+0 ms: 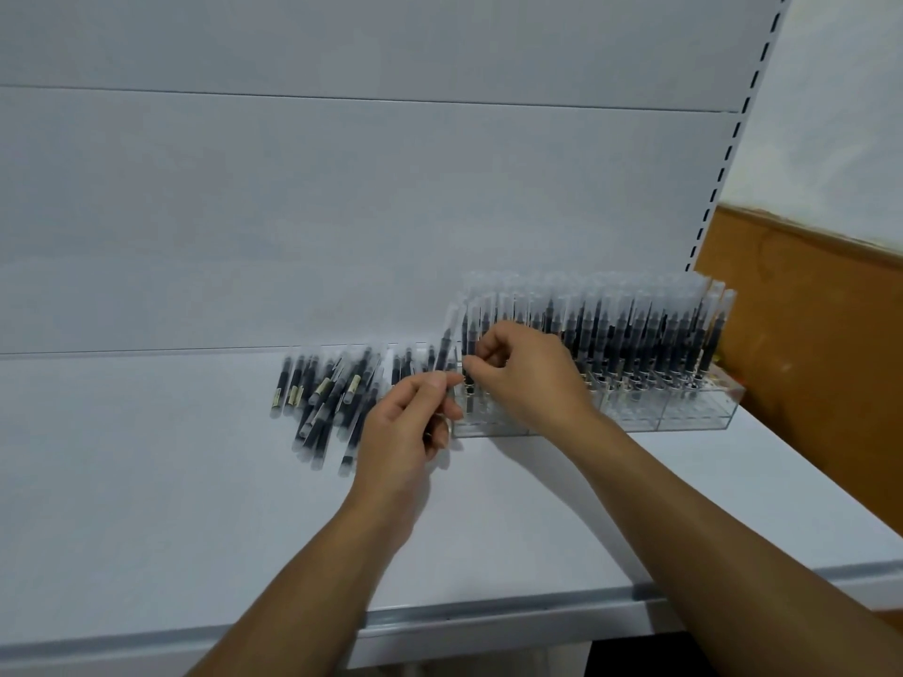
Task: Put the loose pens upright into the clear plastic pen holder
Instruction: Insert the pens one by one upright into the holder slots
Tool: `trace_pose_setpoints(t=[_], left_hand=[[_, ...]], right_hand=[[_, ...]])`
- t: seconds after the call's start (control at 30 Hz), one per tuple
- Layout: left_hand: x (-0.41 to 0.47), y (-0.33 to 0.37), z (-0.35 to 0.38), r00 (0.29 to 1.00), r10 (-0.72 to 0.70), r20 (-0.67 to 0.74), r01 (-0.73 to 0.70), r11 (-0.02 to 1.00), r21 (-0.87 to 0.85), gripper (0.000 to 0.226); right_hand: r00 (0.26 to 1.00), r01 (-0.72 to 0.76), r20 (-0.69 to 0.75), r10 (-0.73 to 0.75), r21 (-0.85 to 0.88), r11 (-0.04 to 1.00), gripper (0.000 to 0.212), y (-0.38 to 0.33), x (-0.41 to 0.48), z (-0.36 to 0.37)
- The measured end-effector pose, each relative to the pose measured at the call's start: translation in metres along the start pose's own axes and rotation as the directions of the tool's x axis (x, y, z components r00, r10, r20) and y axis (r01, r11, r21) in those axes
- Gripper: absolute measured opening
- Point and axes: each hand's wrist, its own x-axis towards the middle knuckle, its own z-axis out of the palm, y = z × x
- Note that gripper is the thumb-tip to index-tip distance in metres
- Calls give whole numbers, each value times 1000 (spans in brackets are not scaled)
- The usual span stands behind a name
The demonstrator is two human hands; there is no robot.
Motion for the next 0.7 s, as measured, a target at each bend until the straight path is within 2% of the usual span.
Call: trace_pose_setpoints(t=[0.13,0.23,0.3,0.4,0.53,0.6,0.63,0.7], left_hand=[[-2,1,4,1000,-1,4,1,1000,18,19],[-3,1,5,1000,6,24,-7,999,35,21],[-3,0,6,999,24,40,-26,997,66,21],[-3,-5,7,995,51,91,-61,992,111,20],[-6,-10,5,990,109,95,-129,959,250,14],[-7,-13,2,974,214,71,-223,868,443,16],[-8,-13,1,955,287,72,-276,775,568,19],[-8,-13,1,916,381,124,-336,563,755,26]], right_hand=[[999,-41,31,40,16,999,15,3,-6,-6],[998,-19,-47,30,231,973,15,7,-21,-11],[999,42,-32,-32,412,910,22,3,-32,-13],[995,60,46,-94,484,873,23,-3,-39,-13],[997,-26,74,-27,629,777,12,-5,-36,-19],[999,-34,21,28,703,710,10,-4,-29,-31],[998,-20,-33,61,705,709,10,-2,-23,-38],[983,21,-155,99,628,778,10,3,-11,-48]])
